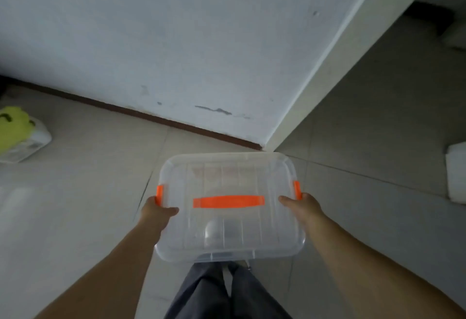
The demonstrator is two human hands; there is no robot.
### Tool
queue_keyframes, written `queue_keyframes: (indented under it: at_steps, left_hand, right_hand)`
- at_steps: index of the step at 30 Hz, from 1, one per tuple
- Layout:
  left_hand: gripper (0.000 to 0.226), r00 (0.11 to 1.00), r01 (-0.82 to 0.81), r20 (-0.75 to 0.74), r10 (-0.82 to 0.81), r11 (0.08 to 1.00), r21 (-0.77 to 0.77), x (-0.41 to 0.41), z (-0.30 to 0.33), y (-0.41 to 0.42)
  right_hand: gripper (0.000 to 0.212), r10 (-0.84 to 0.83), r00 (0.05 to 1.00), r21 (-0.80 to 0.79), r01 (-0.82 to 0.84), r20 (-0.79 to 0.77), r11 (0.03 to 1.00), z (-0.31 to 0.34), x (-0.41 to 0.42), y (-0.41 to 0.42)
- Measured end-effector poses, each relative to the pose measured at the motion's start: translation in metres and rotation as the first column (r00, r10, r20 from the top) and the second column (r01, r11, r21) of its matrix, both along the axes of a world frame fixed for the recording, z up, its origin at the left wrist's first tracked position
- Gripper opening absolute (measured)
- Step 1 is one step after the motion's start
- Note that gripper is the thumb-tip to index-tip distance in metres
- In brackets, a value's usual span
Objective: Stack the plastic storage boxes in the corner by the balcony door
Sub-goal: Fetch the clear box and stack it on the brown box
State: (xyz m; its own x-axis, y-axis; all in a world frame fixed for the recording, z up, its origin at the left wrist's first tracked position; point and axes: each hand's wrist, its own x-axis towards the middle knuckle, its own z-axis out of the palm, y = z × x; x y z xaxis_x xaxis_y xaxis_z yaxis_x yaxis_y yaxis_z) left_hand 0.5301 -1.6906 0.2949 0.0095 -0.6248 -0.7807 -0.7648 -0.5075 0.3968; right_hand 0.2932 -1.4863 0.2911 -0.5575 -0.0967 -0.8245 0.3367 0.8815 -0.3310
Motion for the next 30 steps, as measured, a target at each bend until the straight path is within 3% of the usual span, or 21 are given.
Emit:
queue_keyframes:
  at_steps: [8,13,21,27,30]
  left_hand:
    - [0.058,0.956,-0.293,-0.077,0.284,0.945,-0.144,0.099,0.112,0.020]
    - [0.051,0.860,-0.510,-0.124,0.495,0.839,-0.190,0.190,0.158,0.025]
    - [0.043,0.626,-0.780,-0.225,0.747,0.595,-0.193,0.366,0.182,0.041]
    - [0.037,0.514,-0.856,-0.254,0.820,0.471,-0.211,0.524,0.200,0.042]
    - [0.036,0.493,-0.868,-0.267,0.828,0.446,-0.217,0.571,0.207,0.040]
  right_hand:
    - [0.051,0.274,0.961,-0.126,-0.275,-0.027,0.953,0.089,0.039,-0.067]
    - [0.059,0.505,0.863,-0.193,-0.500,-0.028,0.844,0.125,0.104,-0.140]
    - [0.045,0.725,0.684,-0.302,-0.710,-0.081,0.636,0.185,0.285,-0.240]
    - [0.043,0.813,0.573,-0.323,-0.792,-0.101,0.518,0.208,0.458,-0.294]
    - [0.050,0.815,0.563,-0.337,-0.801,-0.140,0.495,0.212,0.515,-0.310]
